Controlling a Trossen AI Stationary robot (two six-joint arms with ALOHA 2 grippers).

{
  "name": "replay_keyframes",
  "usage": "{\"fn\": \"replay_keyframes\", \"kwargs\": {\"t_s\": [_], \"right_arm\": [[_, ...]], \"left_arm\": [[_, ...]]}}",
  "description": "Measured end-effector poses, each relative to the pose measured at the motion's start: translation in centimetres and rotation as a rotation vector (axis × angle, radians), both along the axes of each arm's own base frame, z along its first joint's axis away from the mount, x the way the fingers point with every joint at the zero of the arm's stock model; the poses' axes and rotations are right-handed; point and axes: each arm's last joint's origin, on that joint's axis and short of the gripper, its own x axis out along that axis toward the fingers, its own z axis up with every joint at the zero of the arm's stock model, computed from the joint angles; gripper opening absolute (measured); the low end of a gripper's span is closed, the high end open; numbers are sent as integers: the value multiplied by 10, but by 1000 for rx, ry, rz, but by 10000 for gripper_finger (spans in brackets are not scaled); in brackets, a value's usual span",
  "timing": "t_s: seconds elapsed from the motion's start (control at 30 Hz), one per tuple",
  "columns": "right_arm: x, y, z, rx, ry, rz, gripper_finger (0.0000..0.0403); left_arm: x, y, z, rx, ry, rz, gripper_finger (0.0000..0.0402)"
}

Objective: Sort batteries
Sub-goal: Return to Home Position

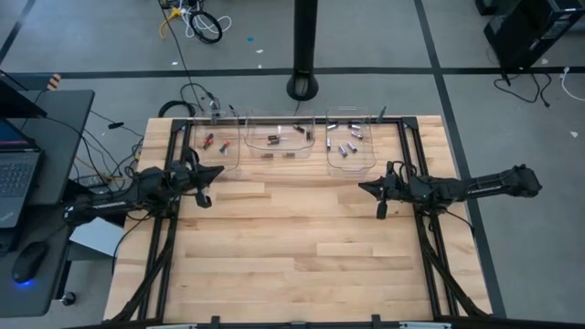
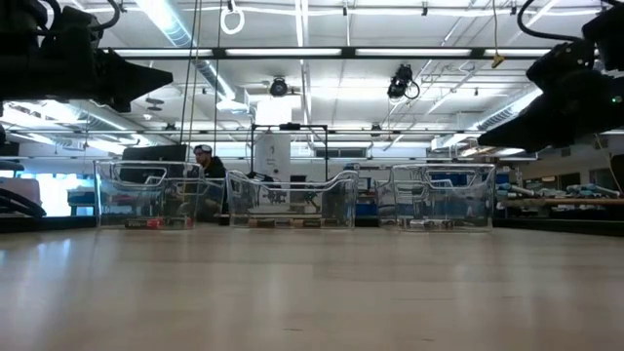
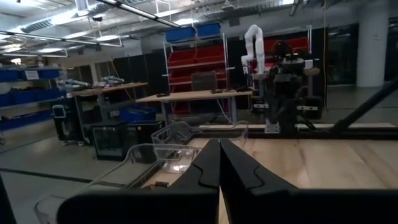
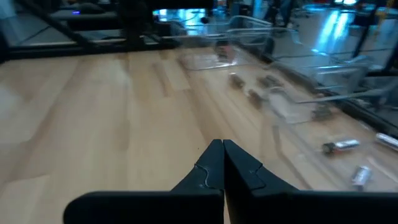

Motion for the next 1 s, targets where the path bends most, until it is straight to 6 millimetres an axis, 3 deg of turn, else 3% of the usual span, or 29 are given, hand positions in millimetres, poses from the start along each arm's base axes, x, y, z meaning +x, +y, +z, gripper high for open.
{"fn": "replay_keyframes", "kwargs": {"t_s": [0.2, 0.4, 0.67, 1.0], "right_arm": [[0, 8, 0, 2, 12, 81, 4], [-6, 4, 6, 76, 84, 78, 4], [-15, -6, 19, 23, -56, 162, 4], [-17, -16, 22, -17, -154, 111, 4]], "left_arm": [[0, 0, 2, 34, -9, 8, 9], [0, 1, -3, 20, 38, 23, 10], [1, -1, -2, 3, 26, -35, 10], [0, -1, 0, 5, 32, -37, 10]]}}
